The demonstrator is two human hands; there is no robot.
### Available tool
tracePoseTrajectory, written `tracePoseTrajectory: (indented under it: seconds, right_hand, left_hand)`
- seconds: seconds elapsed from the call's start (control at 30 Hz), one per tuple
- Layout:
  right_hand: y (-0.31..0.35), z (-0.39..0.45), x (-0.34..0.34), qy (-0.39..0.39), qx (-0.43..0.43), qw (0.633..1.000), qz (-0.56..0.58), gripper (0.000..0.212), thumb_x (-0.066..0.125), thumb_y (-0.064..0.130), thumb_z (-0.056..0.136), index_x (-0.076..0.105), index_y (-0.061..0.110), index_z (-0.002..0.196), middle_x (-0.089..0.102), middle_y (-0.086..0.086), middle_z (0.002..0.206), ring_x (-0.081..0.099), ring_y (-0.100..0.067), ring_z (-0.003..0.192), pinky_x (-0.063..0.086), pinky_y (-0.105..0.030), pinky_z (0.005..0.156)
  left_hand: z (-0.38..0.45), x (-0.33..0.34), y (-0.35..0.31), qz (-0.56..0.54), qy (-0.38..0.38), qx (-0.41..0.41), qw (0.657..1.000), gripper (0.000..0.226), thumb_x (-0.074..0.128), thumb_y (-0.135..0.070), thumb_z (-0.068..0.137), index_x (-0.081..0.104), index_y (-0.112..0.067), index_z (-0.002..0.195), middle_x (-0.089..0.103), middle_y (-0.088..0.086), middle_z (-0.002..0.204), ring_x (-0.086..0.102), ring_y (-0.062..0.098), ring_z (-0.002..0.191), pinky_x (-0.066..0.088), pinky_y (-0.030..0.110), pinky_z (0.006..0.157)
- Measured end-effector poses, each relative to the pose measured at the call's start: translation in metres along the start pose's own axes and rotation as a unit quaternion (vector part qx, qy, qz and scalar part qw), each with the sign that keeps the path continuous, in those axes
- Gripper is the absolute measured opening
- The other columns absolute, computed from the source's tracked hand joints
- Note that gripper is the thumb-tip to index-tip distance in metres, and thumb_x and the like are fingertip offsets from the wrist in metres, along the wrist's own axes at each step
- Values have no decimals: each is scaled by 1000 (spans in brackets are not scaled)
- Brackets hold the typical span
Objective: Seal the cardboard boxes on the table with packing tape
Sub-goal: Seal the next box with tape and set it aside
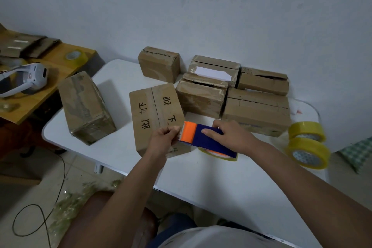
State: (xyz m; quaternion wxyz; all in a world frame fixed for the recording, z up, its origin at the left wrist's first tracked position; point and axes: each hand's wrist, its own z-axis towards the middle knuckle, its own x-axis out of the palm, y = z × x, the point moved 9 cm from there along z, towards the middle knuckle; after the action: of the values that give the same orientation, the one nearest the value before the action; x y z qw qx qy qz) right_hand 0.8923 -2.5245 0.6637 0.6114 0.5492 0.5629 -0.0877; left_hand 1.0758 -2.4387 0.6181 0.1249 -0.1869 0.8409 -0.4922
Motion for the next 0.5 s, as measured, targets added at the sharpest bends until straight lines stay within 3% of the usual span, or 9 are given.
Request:
tracePoseTrajectory:
  seconds: [0.17,0.3,0.4,0.5]
  right_hand:
    - [-8,-3,3,42,4,999,-18,46,42,66,90,56,23,101,65,6,95,61,-6,79,44,-18,61]
    - [-17,-2,6,49,18,998,-42,46,42,68,89,56,25,97,62,10,88,59,-3,76,40,-18,57]
    - [-21,1,9,36,31,998,-50,47,40,69,89,56,25,92,62,8,87,58,-4,75,39,-19,57]
    - [-17,5,8,21,31,998,-46,56,35,75,87,59,25,88,63,6,84,59,-7,75,42,-23,59]
  left_hand:
    - [2,-42,0,-5,-76,14,997,13,61,-23,97,71,-17,92,73,-4,83,70,11,77,52,22,57]
    - [4,-54,6,11,-80,13,997,9,62,-24,96,67,-18,98,66,2,101,65,22,93,51,29,69]
    - [3,-50,9,1,-68,17,998,10,65,-25,94,66,-18,101,67,0,103,66,21,93,53,29,68]
    - [3,-55,12,12,-117,26,993,13,63,-18,93,66,-11,103,63,-3,104,61,18,94,51,26,67]
